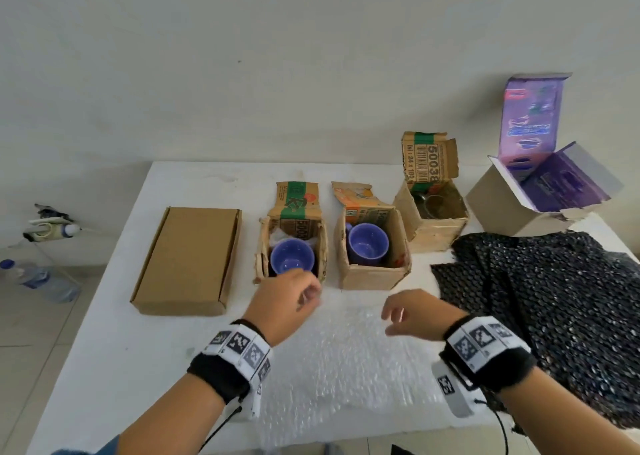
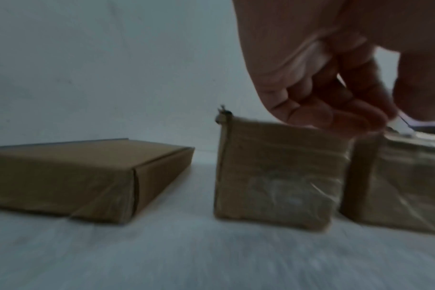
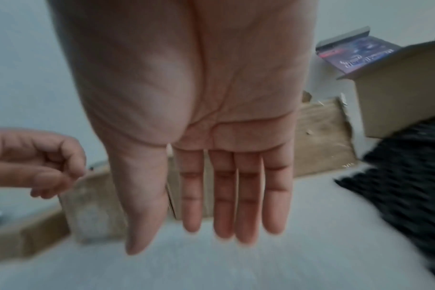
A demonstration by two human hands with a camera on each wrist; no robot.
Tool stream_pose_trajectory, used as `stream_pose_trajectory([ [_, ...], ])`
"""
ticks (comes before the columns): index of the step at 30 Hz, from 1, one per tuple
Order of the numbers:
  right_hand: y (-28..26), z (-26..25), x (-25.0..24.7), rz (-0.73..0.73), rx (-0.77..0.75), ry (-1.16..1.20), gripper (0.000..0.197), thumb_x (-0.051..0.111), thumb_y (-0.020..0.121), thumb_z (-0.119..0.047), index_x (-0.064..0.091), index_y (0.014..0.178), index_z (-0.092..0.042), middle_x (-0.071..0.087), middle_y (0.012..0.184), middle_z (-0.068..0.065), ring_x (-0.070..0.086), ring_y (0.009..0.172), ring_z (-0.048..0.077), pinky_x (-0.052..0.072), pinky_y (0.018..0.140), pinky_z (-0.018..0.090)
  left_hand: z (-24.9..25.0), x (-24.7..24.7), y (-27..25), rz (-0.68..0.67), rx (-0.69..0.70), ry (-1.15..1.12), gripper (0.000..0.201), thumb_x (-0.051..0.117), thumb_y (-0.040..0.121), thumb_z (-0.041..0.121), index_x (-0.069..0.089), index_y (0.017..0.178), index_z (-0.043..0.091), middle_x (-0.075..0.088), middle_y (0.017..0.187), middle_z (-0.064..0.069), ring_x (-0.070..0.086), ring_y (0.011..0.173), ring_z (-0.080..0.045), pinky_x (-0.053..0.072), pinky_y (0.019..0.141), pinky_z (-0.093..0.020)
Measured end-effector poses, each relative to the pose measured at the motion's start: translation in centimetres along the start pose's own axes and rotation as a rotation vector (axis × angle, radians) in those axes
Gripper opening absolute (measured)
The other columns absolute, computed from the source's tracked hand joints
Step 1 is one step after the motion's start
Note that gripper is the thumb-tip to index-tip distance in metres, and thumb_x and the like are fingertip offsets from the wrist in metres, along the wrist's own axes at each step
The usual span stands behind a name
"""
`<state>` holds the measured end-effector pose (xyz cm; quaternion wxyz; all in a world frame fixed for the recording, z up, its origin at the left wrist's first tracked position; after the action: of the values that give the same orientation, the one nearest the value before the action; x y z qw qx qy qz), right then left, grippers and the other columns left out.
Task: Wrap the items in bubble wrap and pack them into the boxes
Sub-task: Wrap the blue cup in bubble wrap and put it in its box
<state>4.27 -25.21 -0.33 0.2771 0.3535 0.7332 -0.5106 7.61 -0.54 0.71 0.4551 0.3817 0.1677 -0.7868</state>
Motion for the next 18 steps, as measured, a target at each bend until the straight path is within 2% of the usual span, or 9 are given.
stream_pose_trajectory([
  [2,-0.2,1.8,2.6,-0.009,0.078,0.004,0.046,0.072,0.077,-0.046,0.058,0.115,-0.025,0.050,0.101,-0.004,0.050,0.090,0.011,0.045,0.086,0.024,0.2,2.8,-0.5,-0.165,-0.076,0.018,0.020,0.064,0.084,0.040,0.060,0.098,0.027,0.058,0.091,0.015,0.057,0.082,-0.003,0.044,0.071,-0.016],
  [4,-0.2,2.7,4.4,0.033,0.133,0.039,0.058,0.074,0.071,-0.051,0.052,0.119,-0.028,0.046,0.109,-0.002,0.048,0.102,0.016,0.044,0.092,0.030,-0.1,5.3,-0.7,-0.288,-0.149,0.157,0.036,0.063,0.082,0.048,0.059,0.112,0.028,0.056,0.108,0.011,0.054,0.104,-0.010,0.045,0.086,-0.024],
  [5,-0.3,3.0,5.1,0.061,0.144,0.047,0.062,0.075,0.069,-0.052,0.049,0.120,-0.028,0.045,0.112,-0.001,0.047,0.106,0.017,0.043,0.093,0.032,-0.2,6.3,-0.7,-0.322,-0.173,0.239,0.046,0.063,0.081,0.052,0.055,0.119,0.028,0.053,0.119,0.008,0.048,0.114,-0.014,0.042,0.094,-0.030],
  [7,-0.2,3.1,6.0,0.118,0.136,0.042,0.066,0.077,0.067,-0.053,0.046,0.120,-0.028,0.044,0.114,-0.002,0.044,0.109,0.018,0.044,0.092,0.034,-0.6,7.8,-0.8,-0.353,-0.227,0.347,0.061,0.062,0.078,0.057,0.048,0.130,0.027,0.045,0.132,0.003,0.040,0.123,-0.019,0.037,0.101,-0.035],
  [9,-0.2,3.0,6.4,0.153,0.127,0.026,0.066,0.077,0.066,-0.052,0.045,0.119,-0.028,0.043,0.114,-0.003,0.041,0.108,0.017,0.044,0.088,0.034,-0.9,8.6,-0.8,-0.350,-0.260,0.388,0.065,0.063,0.076,0.059,0.047,0.130,0.027,0.044,0.132,0.003,0.040,0.122,-0.020,0.036,0.100,-0.034],
  [12,-0.3,2.9,6.6,0.192,0.112,0.004,0.062,0.074,0.069,-0.051,0.045,0.119,-0.027,0.043,0.115,-0.004,0.041,0.108,0.017,0.043,0.085,0.033,-1.1,9.1,-0.8,-0.318,-0.285,0.345,0.054,0.067,0.073,0.056,0.053,0.117,0.028,0.050,0.120,0.007,0.045,0.113,-0.017,0.039,0.094,-0.031],
  [15,-0.4,2.9,7.0,0.237,0.077,-0.001,0.051,0.070,0.075,-0.049,0.050,0.117,-0.027,0.047,0.113,-0.005,0.043,0.107,0.016,0.043,0.086,0.032,-1.0,9.3,-0.8,-0.301,-0.296,0.303,0.041,0.068,0.076,0.049,0.057,0.108,0.026,0.056,0.110,0.008,0.048,0.107,-0.015,0.039,0.090,-0.028],
  [18,-0.5,3.1,7.3,0.292,0.047,0.029,0.036,0.066,0.081,-0.042,0.057,0.112,-0.026,0.050,0.106,-0.006,0.047,0.106,0.016,0.041,0.087,0.029,0.1,9.1,-0.6,-0.260,-0.244,0.297,0.033,0.066,0.080,0.042,0.059,0.104,0.022,0.054,0.108,0.006,0.047,0.104,-0.014,0.038,0.086,-0.026],
])
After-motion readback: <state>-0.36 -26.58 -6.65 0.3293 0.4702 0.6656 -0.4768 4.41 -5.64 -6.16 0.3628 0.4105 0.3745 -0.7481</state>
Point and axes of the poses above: each hand's wrist, its own y-axis towards the middle knuckle, its own x-axis out of the palm, z = x × y, the point moved 3 cm from there along y, towards the middle knuckle
